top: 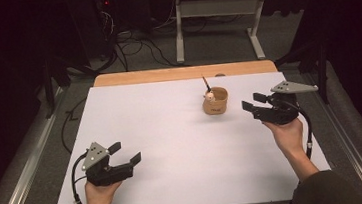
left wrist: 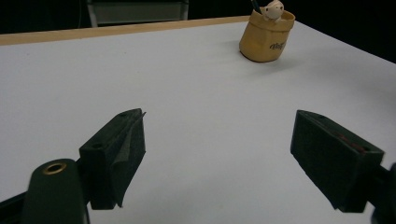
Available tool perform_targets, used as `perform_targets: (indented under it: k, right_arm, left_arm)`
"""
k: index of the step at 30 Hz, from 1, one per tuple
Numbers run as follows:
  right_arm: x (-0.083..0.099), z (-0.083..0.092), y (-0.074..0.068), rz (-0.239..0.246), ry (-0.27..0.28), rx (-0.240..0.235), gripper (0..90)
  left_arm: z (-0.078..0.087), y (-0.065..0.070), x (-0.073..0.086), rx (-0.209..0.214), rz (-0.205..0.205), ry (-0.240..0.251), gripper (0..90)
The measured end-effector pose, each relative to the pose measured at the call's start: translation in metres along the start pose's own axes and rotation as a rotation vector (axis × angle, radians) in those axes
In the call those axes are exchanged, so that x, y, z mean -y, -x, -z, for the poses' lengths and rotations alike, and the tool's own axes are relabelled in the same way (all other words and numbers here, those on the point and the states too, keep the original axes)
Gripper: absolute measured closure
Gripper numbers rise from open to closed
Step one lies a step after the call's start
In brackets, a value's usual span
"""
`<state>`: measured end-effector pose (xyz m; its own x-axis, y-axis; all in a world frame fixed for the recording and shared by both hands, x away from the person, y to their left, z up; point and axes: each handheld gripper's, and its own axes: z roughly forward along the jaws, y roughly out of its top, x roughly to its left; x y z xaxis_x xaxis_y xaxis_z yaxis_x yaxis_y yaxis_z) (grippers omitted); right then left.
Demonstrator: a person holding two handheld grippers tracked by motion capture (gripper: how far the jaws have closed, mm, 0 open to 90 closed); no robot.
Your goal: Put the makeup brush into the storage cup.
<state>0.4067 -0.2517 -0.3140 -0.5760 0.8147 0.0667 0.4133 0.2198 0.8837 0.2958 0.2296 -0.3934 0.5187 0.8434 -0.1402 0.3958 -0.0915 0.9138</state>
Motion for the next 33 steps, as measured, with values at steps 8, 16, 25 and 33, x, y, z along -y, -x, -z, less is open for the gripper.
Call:
perform_targets:
  k: [8, 16, 25, 33]
  right_arm:
    - [0.003, 0.007, -0.001, -0.001, 0.009, -0.005, 44.5]
    - [0.008, 0.015, -0.004, -0.002, 0.034, -0.023, 42.1]
    - [0.015, 0.023, -0.007, -0.003, 0.055, -0.039, 37.6]
    - [0.021, 0.031, -0.008, -0.012, 0.067, -0.064, 33.8]
  left_arm:
    - [-0.001, 0.001, 0.0, 0.001, -0.004, -0.002, 18.3]
    - [0.0, 0.0, 0.0, 0.0, 0.0, 0.002, 18.3]
    - [0.0, 0.0, 0.0, 0.001, 0.0, 0.002, 18.2]
    - [0.0, 0.001, 0.0, 0.003, -0.002, 0.0, 18.2]
